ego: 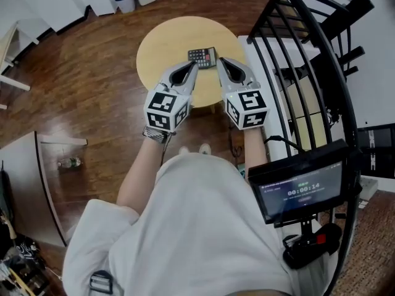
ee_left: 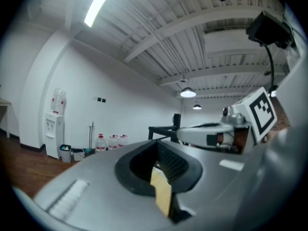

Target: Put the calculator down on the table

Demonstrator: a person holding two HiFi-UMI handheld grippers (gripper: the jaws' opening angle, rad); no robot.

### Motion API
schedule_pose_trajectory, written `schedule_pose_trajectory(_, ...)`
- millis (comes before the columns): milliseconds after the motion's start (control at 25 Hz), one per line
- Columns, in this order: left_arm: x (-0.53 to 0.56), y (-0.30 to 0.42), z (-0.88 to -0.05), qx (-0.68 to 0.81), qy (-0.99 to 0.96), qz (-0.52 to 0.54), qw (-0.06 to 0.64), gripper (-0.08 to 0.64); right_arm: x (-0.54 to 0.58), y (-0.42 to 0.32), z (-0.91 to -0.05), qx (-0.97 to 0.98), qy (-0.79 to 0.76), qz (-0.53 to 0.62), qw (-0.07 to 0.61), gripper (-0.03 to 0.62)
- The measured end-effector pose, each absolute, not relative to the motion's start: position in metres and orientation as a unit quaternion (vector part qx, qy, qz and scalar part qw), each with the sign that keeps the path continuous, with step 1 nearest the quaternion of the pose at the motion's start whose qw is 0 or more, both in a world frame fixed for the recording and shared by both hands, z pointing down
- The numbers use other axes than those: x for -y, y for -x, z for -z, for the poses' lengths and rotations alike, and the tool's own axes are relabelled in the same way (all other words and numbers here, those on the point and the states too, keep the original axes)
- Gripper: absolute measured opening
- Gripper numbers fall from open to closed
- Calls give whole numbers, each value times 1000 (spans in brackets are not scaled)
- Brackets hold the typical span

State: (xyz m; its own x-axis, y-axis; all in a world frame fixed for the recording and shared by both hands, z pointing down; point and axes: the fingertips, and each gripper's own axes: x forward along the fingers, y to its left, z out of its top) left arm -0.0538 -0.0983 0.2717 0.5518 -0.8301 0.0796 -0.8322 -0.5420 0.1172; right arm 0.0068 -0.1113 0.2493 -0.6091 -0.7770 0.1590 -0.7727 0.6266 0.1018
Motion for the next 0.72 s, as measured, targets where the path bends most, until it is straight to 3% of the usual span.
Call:
schedule_pose_trajectory(400,79,66,-277,480,-874,-12,79,5,91,-14,-253,898,-431,-10,83,0)
schedule_pose_trajectory(720,78,77,-276,483,-875,-31,29,5,92,-16,-250,902,-428,-13,57,0)
